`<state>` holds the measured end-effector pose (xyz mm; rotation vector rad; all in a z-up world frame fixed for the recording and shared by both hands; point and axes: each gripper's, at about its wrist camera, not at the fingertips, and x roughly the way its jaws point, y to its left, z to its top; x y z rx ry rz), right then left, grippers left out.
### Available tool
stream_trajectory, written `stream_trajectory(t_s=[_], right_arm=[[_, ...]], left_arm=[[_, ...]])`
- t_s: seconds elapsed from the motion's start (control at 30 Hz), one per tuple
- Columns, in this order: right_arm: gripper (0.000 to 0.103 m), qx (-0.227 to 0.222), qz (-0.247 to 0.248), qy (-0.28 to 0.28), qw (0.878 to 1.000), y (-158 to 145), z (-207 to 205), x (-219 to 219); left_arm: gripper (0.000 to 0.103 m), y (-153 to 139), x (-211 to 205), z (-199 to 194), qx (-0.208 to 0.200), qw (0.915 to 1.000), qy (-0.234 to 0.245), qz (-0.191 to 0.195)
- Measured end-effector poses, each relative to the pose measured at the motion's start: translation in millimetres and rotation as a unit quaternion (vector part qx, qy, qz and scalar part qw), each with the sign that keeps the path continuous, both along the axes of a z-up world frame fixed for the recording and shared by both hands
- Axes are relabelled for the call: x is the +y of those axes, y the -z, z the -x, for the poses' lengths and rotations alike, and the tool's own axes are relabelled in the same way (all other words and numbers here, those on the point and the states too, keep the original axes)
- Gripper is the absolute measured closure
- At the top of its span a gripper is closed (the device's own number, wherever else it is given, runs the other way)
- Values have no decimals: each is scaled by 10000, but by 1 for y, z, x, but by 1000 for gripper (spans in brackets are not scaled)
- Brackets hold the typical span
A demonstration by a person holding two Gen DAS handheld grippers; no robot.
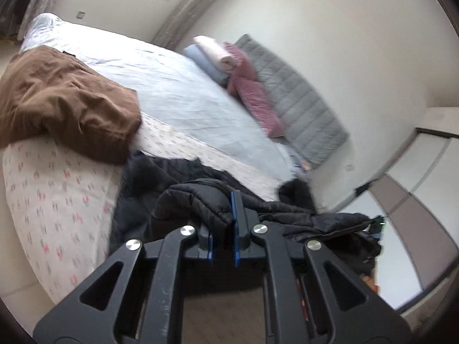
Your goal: Fold large clothes
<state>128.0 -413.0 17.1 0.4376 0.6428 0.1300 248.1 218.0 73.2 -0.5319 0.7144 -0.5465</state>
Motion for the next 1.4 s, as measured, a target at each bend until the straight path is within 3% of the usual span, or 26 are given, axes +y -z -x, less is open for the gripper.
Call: stream_trajectory(t_s=[0.17,0.3,0.47,0.5,0.57,0.6,0.67,0.7,0.73,0.8,0.87,1.0,1.07,1.2,1.33,1.4], right_arm=[[96,377,276,188,9987,25,-67,-2],[95,714,249,305,9967,59,-112,-4],[82,1048,29,454,9935,97,-148,-11],[74,1117,-31,490,9925,103,-151,-14],[52,1171,-145,570,9914,108,-152,-20],[38,1104,-211,593,9919,106,-148,-24],[36,917,-269,535,9940,100,-140,-33],[36,865,-210,511,9947,97,-136,-36],[36,845,-96,500,9951,94,-132,-40],[36,965,318,408,9940,95,-125,-40],[36,1178,792,230,9896,101,-120,-31],[36,1470,1330,-460,9791,119,-118,5],[36,1554,1615,-846,9709,126,-124,34],[36,1490,1949,-1400,9593,125,-148,85],[36,1389,1682,-1290,9673,117,-187,99],[36,1366,1563,-1037,9727,113,-205,95]], left_arm=[[90,37,-21,-77,387,9955,-286,-816],[88,76,-26,-116,796,9899,-407,-1104],[83,115,-34,-143,1155,9825,-252,-1438],[80,116,-34,-142,1160,9825,-220,-1441],[73,112,-32,-136,1052,9842,-122,-1420],[65,106,-30,-130,929,9855,-27,-1418],[47,96,-25,-121,710,9864,51,-1481],[30,90,-22,-114,554,9847,-6,-1649],[20,84,-19,-109,396,9816,-144,-1862],[20,76,-13,-98,41,9734,-269,-2274],[20,77,-11,-94,6,9638,-177,-2661],[20,90,-29,-84,59,9454,461,-3225],[20,99,-52,-79,48,9324,934,-3492],[20,105,-98,-81,-159,9125,1342,-3860],[20,103,-124,-100,-231,9108,1440,-3862],[20,103,-130,-119,-279,9089,1198,-3984]])
